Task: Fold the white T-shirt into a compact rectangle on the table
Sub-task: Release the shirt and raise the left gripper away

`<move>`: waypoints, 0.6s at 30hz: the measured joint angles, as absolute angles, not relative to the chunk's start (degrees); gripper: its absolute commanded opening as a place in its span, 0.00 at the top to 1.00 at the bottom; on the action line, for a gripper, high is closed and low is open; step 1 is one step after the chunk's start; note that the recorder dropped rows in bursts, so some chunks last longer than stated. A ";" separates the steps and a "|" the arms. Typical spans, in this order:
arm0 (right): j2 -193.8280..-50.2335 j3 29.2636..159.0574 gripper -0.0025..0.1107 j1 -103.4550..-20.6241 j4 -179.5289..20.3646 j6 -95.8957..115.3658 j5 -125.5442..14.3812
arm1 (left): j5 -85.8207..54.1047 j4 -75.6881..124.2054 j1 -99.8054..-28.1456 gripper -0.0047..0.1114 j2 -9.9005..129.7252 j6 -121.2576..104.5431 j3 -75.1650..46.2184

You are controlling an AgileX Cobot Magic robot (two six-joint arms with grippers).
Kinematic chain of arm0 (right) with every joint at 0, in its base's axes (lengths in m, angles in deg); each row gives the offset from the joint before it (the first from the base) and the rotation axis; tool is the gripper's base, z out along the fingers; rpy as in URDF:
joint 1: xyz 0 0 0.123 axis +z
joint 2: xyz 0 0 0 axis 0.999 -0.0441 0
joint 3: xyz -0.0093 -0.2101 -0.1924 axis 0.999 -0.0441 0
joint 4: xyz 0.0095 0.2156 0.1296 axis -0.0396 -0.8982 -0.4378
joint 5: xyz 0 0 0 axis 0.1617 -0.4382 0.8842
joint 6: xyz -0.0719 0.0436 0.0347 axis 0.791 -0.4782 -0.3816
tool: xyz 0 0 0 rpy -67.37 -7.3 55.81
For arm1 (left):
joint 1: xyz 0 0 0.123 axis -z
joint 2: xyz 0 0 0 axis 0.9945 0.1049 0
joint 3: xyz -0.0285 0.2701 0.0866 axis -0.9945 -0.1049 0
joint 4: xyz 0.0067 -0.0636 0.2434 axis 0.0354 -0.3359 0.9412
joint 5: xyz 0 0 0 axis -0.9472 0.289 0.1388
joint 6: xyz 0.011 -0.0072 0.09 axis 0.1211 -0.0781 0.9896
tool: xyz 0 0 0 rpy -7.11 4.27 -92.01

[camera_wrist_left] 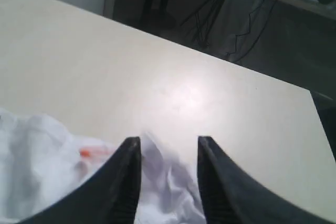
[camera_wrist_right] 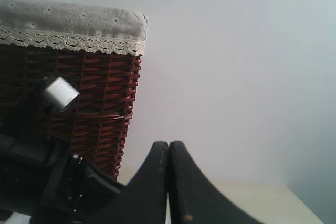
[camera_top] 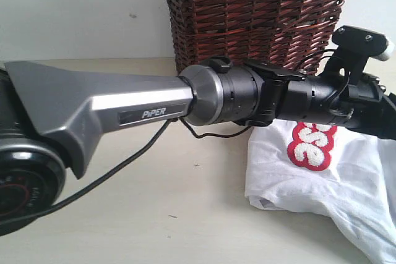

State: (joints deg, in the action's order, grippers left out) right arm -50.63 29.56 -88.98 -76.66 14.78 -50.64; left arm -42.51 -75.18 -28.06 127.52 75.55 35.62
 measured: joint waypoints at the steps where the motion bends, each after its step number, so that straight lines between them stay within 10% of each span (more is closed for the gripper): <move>1: -50.63 29.56 0.98 -88.98 -76.66 14.78 -50.64 | -42.62 -75.18 -27.92 0.54 128.57 75.55 37.57; 4: -50.63 29.56 0.98 -88.98 -76.66 14.78 -50.64 | -42.49 -75.18 -27.11 0.16 131.71 75.66 43.01; 10: -50.63 29.56 0.98 -88.98 -76.66 14.78 -50.64 | -42.03 -74.31 -26.18 0.14 131.03 75.14 44.62; 18: -50.63 29.56 0.98 -88.98 -76.66 14.78 -50.64 | -57.51 -24.93 -32.99 0.15 114.81 32.40 45.10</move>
